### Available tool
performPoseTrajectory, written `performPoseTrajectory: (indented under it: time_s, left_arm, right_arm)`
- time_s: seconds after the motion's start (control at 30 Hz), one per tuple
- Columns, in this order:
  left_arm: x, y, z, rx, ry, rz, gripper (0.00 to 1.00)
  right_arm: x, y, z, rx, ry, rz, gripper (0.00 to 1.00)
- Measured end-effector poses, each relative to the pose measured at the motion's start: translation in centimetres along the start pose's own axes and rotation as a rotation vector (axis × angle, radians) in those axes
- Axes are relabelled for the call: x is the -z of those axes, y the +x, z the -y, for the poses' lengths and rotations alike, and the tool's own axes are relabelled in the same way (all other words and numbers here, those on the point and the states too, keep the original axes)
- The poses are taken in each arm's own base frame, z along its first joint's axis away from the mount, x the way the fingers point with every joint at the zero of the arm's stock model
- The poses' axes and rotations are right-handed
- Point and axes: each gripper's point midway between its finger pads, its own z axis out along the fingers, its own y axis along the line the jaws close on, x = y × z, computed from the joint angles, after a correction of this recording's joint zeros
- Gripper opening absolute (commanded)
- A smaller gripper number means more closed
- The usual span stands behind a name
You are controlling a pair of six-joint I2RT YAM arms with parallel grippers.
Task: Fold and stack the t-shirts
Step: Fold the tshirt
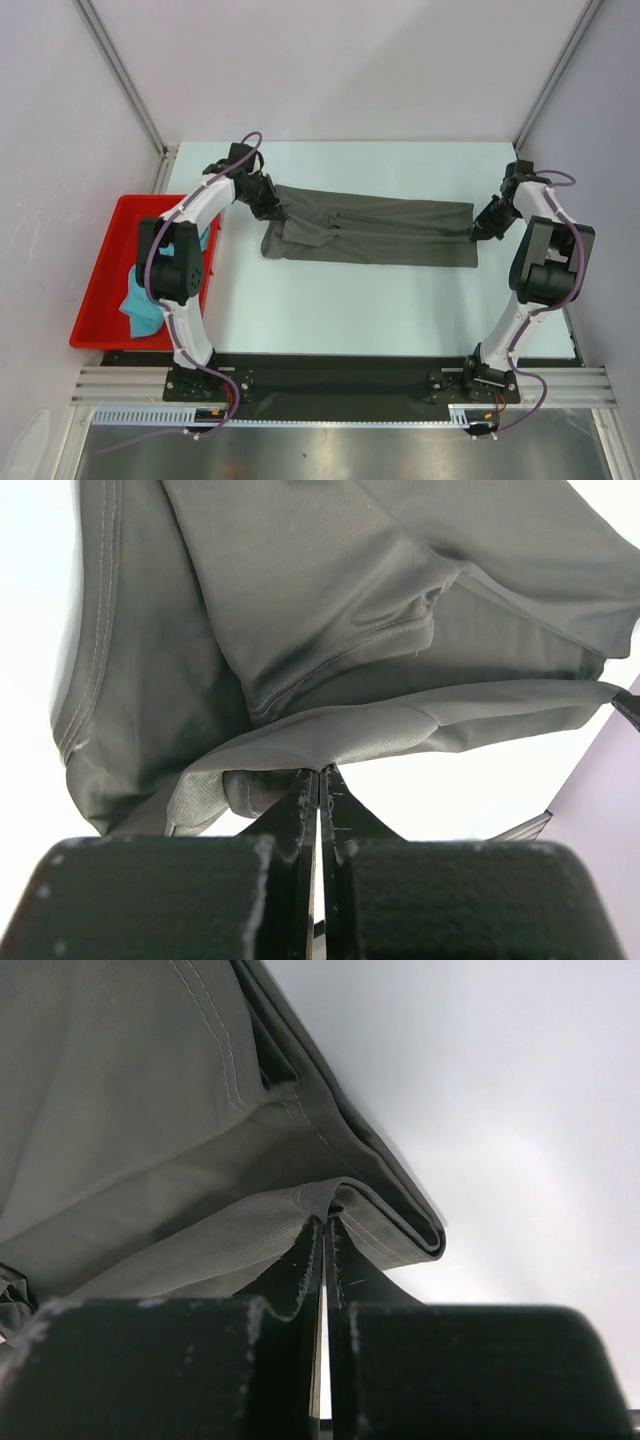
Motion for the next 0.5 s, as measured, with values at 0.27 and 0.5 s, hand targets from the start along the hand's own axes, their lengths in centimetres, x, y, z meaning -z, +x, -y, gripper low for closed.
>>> performPoseTrajectory:
  time_s: [0.27,0.5]
  left_arm:
    - [-0.8,-1.3,0.0,-0.006,0.007,-0.005,0.00]
    - [-1.3,-2.1,0.0,-0.009,0.009,-0.002,0.01]
  right_arm:
    - [-0.9,-0.9,-0.5,0.000,0.003,-0.013,0.00]
    - [-1.7,-1.7,-1.0,-0.001,-0.002,-0.020,0.00]
